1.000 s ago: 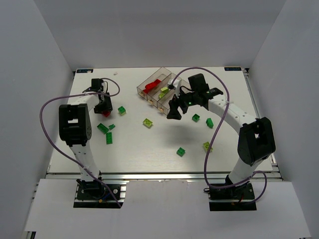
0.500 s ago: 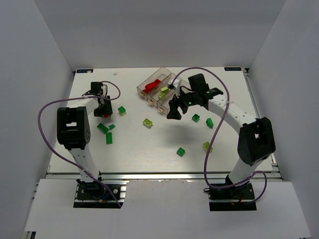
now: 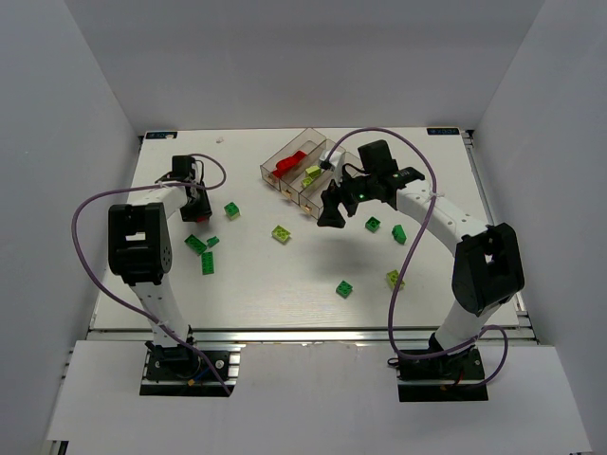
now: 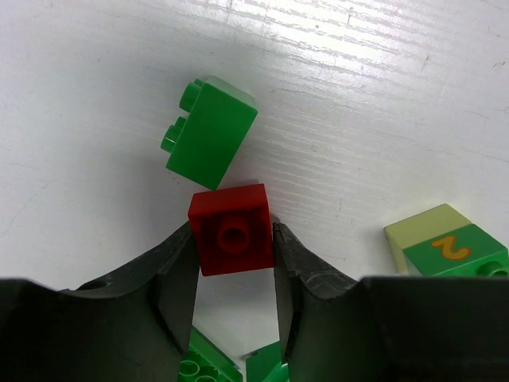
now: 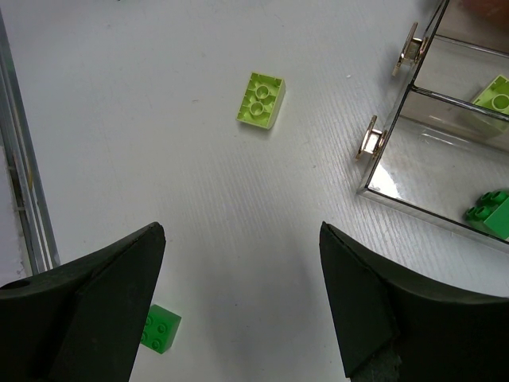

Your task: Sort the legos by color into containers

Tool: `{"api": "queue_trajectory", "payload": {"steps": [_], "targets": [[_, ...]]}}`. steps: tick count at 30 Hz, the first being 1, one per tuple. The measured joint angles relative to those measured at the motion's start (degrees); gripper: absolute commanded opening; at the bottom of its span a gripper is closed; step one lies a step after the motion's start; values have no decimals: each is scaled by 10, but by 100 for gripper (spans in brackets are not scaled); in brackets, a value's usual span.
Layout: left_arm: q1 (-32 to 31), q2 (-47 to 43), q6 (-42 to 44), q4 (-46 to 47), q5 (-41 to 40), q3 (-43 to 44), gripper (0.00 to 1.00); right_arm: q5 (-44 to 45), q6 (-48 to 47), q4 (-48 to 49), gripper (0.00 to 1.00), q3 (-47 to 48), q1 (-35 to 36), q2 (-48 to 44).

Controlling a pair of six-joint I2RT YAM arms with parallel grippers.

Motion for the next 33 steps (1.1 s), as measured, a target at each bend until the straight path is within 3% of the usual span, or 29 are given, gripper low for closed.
{"api": "queue_trajectory", "payload": {"steps": [8,14,20,22,27,33], "targets": [[0,-6,-6,14,7,-10,33,0,0,0,83,0,-1,0],[-2,-66,-23,21,64,-73,31,0,0,1,81,-4,-3,0],[-28,-159,-57,28,112,-104,29,-2,-1,1,73,-5,-3,-2],[-45,-181,-71,37,124,-103,29,-4,-2,1,66,-5,-3,-3],[-85,-187,-106,45,144,-67,29,-8,-6,0,51,-5,-3,-11],[-120,-137,-132,46,153,55,28,-9,-6,1,50,-12,-8,-31]]}}
